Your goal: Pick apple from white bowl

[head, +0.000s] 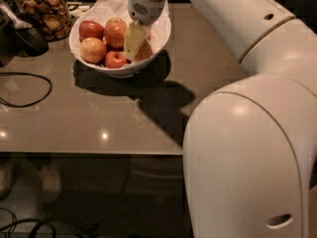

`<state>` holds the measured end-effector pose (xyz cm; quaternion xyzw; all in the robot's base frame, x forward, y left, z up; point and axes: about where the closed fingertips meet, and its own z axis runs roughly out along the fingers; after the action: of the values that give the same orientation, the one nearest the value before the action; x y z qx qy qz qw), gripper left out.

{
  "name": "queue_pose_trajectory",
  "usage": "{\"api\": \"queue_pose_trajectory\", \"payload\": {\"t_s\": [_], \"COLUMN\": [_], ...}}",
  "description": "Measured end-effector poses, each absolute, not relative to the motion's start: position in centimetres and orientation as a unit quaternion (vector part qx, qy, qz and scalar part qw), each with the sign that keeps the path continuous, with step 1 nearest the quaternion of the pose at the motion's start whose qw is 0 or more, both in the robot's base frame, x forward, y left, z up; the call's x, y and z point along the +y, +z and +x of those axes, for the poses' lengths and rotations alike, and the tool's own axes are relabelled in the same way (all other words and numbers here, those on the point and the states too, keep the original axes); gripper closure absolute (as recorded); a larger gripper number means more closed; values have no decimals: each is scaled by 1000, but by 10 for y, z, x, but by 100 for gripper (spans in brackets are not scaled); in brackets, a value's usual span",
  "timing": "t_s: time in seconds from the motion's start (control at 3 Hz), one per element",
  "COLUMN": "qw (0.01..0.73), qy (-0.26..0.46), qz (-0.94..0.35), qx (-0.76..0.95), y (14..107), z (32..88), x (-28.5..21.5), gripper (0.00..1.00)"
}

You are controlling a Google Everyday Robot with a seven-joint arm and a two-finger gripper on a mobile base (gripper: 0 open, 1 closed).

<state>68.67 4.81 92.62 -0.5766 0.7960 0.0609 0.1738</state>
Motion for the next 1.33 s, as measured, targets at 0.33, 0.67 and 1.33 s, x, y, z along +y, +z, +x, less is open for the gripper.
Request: {"api": "queue_pose_trajectory", "payload": {"t_s": [0.33,0.67,1.33], "qw": [170,164,157], "qy": [59,57,60], "qz": [-579,-580,-581], "qx": [795,796,797], "y": [921,912,904], "z": [693,699,702], "x": [50,52,54], "gripper": [32,30,48]}}
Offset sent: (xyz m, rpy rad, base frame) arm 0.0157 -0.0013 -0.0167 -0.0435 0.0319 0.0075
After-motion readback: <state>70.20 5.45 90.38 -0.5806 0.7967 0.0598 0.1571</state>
